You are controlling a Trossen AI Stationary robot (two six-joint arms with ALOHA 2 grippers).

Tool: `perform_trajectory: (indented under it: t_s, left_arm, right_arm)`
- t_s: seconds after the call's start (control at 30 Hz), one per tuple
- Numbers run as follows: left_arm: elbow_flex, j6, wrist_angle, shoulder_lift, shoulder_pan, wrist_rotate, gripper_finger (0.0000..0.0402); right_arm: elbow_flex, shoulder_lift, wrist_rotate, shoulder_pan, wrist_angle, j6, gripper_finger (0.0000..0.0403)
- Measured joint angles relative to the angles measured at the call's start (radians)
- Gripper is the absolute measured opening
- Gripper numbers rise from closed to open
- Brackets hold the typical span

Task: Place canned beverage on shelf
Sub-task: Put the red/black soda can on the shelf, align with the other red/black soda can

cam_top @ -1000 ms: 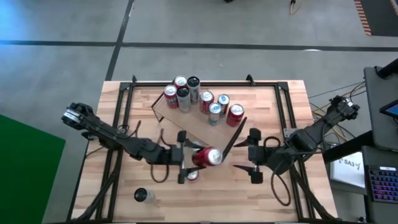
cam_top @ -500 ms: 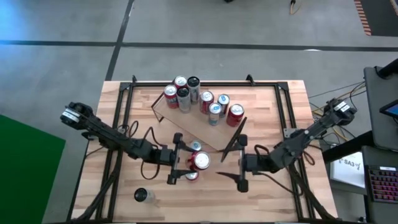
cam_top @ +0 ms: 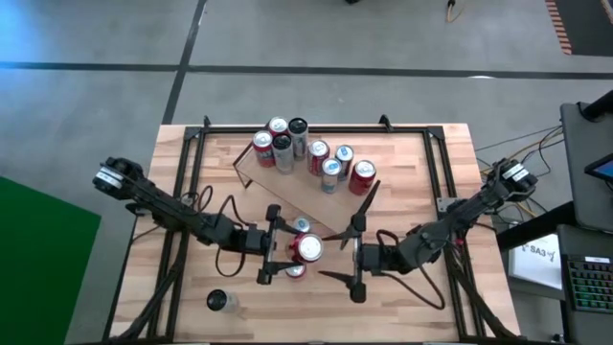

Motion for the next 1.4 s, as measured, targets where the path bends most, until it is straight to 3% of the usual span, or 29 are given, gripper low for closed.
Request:
perform_trajectory:
  t_s: [0.23, 0.7, 1.4]
  left_arm:
    - [-0.003, 0.01, 0.001, 0.0, 0.004, -0.037, 0.0295]
    - [-0.005, 0.009, 0.009, 0.0, 0.003, -0.035, 0.0297]
    - [-0.006, 0.029, 0.062, 0.016, 0.005, -0.084, 0.0297]
  right_arm:
    - [0.012, 0.022, -0.006, -0.047, 0.002, 0.047, 0.0322]
    - [0.012, 0.042, -0.153, -0.108, 0.079, 0.103, 0.0322]
    - [0.039, 0.057, -0.181, -0.152, 0.093, 0.068, 0.0322]
